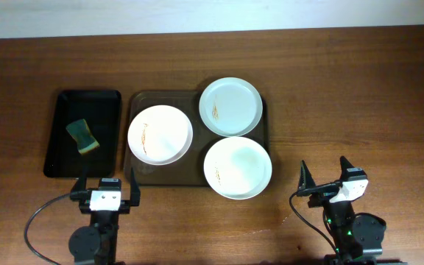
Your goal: Clean dirty plates on tray and stack at the side
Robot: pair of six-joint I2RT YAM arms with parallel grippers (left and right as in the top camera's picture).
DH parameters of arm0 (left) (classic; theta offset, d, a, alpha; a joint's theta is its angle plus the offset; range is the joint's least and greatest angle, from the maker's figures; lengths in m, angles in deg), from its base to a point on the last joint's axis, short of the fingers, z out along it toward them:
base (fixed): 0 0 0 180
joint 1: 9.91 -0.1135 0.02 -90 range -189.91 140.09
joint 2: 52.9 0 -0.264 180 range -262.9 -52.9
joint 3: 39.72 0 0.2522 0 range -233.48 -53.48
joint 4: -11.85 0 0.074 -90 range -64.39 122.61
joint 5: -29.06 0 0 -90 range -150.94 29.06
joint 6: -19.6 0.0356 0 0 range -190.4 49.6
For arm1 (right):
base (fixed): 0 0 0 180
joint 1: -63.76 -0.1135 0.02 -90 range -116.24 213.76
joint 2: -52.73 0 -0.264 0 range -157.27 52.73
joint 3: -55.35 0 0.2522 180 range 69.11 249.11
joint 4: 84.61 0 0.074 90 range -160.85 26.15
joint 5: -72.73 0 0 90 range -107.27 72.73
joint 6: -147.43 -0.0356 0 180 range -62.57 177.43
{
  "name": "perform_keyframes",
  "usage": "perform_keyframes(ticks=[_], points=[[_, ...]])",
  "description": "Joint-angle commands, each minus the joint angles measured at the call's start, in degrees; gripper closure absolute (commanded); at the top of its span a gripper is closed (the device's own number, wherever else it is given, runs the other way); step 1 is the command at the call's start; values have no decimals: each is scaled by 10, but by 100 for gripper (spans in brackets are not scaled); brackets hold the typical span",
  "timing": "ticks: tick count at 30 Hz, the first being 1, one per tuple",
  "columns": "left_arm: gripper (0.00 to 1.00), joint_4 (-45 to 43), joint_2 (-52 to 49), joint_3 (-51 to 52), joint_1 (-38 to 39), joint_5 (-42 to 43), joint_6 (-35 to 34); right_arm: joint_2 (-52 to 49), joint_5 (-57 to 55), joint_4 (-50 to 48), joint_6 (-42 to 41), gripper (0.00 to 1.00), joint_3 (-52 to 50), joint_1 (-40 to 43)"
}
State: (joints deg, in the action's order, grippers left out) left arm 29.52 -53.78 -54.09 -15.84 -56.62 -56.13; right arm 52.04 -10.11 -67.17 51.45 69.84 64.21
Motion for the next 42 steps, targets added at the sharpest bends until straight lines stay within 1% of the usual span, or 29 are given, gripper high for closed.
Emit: perform_keyframes(ticks=[1,36,42], points=[[1,4,6,1,3,4,-5,3,-1,2,0,2,-4,3],[1,5,6,1,3,4,-5,3,0,-4,0,2,-4,3],[1,-4,6,1,3,16,-5,3,15,-10,0,2,-3,3]])
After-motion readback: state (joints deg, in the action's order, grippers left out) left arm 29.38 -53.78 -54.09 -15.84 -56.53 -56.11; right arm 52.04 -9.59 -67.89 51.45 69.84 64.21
